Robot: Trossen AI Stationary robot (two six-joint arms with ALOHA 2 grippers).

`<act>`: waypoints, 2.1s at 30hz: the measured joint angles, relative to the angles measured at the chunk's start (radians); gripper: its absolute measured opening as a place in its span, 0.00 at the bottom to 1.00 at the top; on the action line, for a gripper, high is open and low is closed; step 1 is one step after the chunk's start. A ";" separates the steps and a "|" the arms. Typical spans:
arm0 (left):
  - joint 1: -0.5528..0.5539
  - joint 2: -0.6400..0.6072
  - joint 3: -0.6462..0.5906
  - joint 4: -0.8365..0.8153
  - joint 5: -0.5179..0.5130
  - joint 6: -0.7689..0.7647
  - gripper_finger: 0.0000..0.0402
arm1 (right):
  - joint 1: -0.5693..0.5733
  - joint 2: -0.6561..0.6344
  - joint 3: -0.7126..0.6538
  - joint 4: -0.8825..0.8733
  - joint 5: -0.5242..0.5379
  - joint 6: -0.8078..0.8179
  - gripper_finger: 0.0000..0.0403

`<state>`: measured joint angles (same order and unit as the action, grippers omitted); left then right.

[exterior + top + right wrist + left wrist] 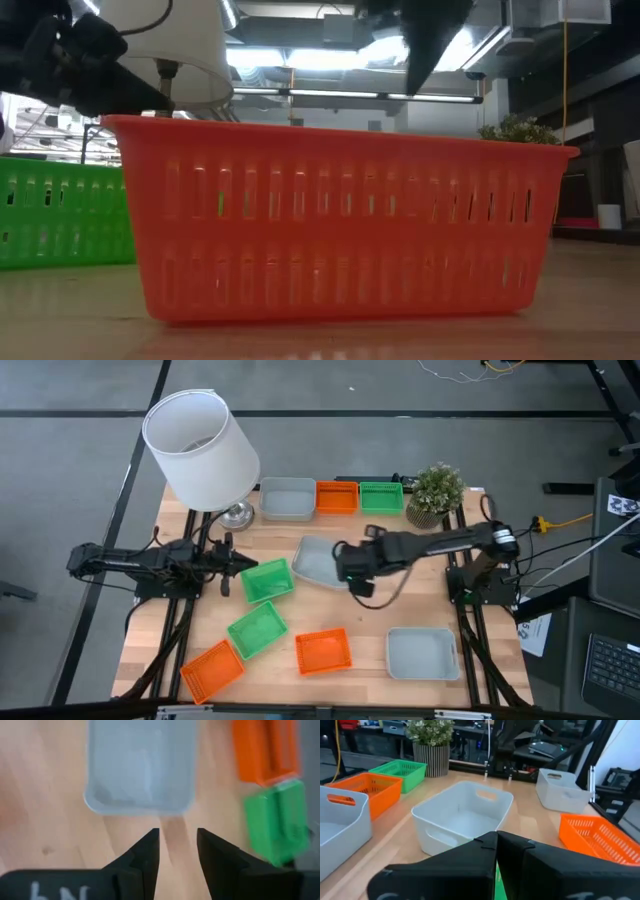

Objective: Stack baskets by color
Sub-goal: Stack the middle green bin on top of the top green bin

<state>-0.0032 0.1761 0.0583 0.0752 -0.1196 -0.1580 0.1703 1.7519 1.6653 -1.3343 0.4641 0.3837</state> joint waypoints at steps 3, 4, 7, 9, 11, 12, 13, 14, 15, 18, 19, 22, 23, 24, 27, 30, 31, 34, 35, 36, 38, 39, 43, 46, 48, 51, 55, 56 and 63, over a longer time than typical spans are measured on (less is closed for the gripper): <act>0.000 0.041 0.066 -0.083 0.001 -0.037 0.00 | 0.049 -0.060 0.000 -0.108 0.123 0.128 0.33; 0.000 0.060 0.095 -0.128 0.000 -0.046 0.00 | 0.062 -0.077 0.000 -0.139 0.168 0.172 0.33; 0.000 0.132 0.182 -0.270 -0.017 -0.053 0.00 | 0.100 -0.126 -0.001 -0.203 0.304 0.288 0.33; 0.000 0.189 0.229 -0.349 -0.026 -0.060 0.00 | 0.114 -0.153 -0.001 -0.233 0.382 0.342 0.33; 0.000 0.245 0.261 -0.396 -0.028 -0.067 0.00 | 0.117 -0.176 -0.002 -0.238 0.429 0.360 0.33; 0.000 0.271 0.270 -0.408 -0.025 -0.078 0.00 | 0.117 -0.191 -0.010 -0.233 0.444 0.349 0.33; 0.000 0.296 0.276 -0.421 -0.018 -0.094 0.00 | 0.115 -0.208 -0.023 -0.236 0.458 0.337 0.33; 0.000 0.321 0.279 -0.432 -0.014 -0.108 0.00 | 0.109 -0.228 -0.039 -0.236 0.477 0.329 0.33; 0.000 0.345 0.280 -0.434 -0.007 -0.125 0.00 | 0.101 -0.251 -0.060 -0.235 0.494 0.326 0.33; 0.000 0.408 0.281 -0.432 0.005 -0.155 0.00 | 0.068 -0.347 -0.143 -0.236 0.508 0.369 0.33; 0.000 0.425 0.281 -0.429 0.006 -0.162 0.01 | 0.056 -0.386 -0.174 -0.236 0.508 0.398 0.33; 0.001 0.450 0.281 -0.417 0.006 -0.181 0.05 | 0.036 -0.505 -0.269 -0.230 0.509 0.524 0.33; 0.001 0.454 0.281 -0.415 0.006 -0.182 0.07 | 0.033 -0.541 -0.301 -0.213 0.506 0.562 0.33; 0.001 0.460 0.281 -0.414 0.006 -0.182 0.09 | 0.032 -0.575 -0.336 -0.193 0.498 0.585 0.33; 0.001 0.472 0.281 -0.410 0.006 -0.205 0.15 | 0.033 -0.662 -0.442 -0.112 0.489 0.607 0.33; 0.001 0.497 0.281 -0.410 -0.002 -0.233 0.22 | 0.033 -0.727 -0.543 -0.039 0.487 0.605 0.33; 0.001 0.508 0.281 -0.409 -0.015 -0.234 0.23 | 0.033 -0.744 -0.573 -0.023 0.487 0.604 0.33; 0.001 0.542 0.281 -0.410 -0.076 -0.233 0.26 | 0.033 -0.781 -0.660 0.020 0.482 0.608 0.33; 0.001 0.553 0.281 -0.410 -0.089 -0.233 0.27 | 0.033 -0.790 -0.684 0.042 0.478 0.608 0.33; 0.001 0.564 0.281 -0.409 -0.097 -0.233 0.27 | 0.033 -0.798 -0.705 0.062 0.468 0.608 0.33; 0.001 0.585 0.281 -0.411 -0.099 -0.233 0.27 | 0.033 -0.808 -0.741 0.105 0.442 0.607 0.33; 0.001 0.598 0.281 -0.410 -0.099 -0.234 0.26 | 0.033 -0.812 -0.755 0.121 0.432 0.606 0.33; 0.001 0.654 0.281 -0.409 -0.103 -0.259 0.26 | 0.033 -0.813 -0.777 0.143 0.424 0.606 0.33; 0.001 0.699 0.281 -0.410 -0.101 -0.256 0.26 | 0.033 -0.813 -0.777 0.163 0.429 0.603 0.33; 0.001 0.723 0.281 -0.409 -0.101 -0.259 0.26 | 0.033 -0.813 -0.777 0.175 0.432 0.601 0.33; 0.001 0.740 0.281 -0.391 -0.100 -0.280 0.26 | 0.033 -0.813 -0.777 0.196 0.432 0.575 0.33; 0.001 0.740 0.283 -0.365 -0.100 -0.281 0.26 | 0.033 -0.813 -0.777 0.220 0.432 0.552 0.33; 0.001 0.740 0.290 -0.368 -0.100 -0.281 0.26 | 0.033 -0.813 -0.777 0.219 0.432 0.553 0.33; 0.001 0.738 0.378 -0.382 -0.100 -0.200 0.26 | 0.033 -0.812 -0.777 0.218 0.425 0.552 0.33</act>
<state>-0.0021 0.9142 0.4367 -0.3065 -0.2192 -0.3578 0.2035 0.9398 0.8886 -1.1162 0.8890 0.9358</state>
